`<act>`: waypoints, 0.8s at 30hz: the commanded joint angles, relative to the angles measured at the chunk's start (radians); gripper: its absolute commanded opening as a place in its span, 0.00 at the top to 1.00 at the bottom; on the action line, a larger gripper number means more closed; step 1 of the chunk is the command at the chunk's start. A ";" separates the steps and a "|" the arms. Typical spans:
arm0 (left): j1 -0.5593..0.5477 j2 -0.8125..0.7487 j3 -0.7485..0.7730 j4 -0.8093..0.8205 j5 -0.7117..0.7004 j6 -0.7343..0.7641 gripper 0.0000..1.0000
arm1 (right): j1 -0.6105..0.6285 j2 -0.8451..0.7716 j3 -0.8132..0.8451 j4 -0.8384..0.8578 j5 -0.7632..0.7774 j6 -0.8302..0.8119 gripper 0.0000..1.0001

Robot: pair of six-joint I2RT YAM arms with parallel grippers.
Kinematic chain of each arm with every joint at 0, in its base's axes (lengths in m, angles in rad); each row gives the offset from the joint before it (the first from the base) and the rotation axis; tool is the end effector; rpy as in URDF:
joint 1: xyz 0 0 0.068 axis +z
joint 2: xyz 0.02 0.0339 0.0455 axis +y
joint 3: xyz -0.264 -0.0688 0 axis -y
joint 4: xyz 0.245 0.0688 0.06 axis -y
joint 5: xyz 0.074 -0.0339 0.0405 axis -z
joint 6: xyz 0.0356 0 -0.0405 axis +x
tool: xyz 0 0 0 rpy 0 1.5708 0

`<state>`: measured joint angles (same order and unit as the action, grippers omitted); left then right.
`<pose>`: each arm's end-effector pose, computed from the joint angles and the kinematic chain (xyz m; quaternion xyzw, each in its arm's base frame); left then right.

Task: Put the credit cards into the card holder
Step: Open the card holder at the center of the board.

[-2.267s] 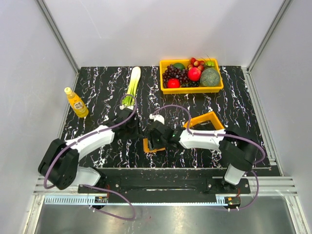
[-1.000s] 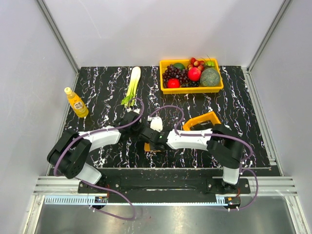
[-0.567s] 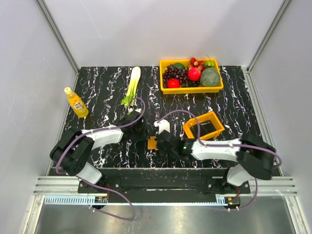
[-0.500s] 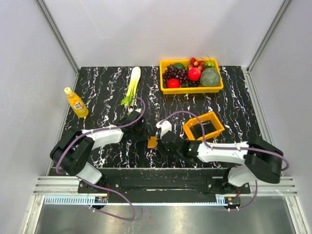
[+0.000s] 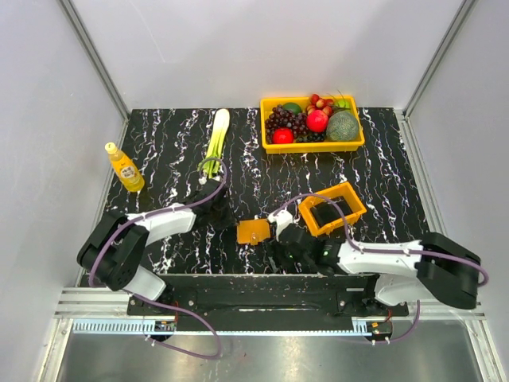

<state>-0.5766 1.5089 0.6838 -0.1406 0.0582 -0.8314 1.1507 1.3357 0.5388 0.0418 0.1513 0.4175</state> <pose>0.2305 -0.1524 0.1476 -0.1126 0.9475 -0.2139 0.2090 0.1077 0.2281 0.1621 -0.3001 0.8653 0.2302 0.3290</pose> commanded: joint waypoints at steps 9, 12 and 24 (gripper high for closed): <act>0.015 -0.148 -0.001 -0.122 -0.072 0.092 0.49 | -0.246 -0.029 0.073 -0.068 -0.145 0.451 0.32; 0.017 -0.109 0.031 -0.096 -0.077 0.110 0.47 | -0.247 0.089 0.139 -0.054 -0.206 0.510 0.33; 0.055 0.103 0.137 -0.024 0.075 0.155 0.45 | -0.287 0.267 0.227 0.089 -0.269 0.626 0.36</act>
<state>-0.5259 1.5772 0.7994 -0.2016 0.0750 -0.6987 0.8955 1.5818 0.6991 0.0731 -0.0994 1.0252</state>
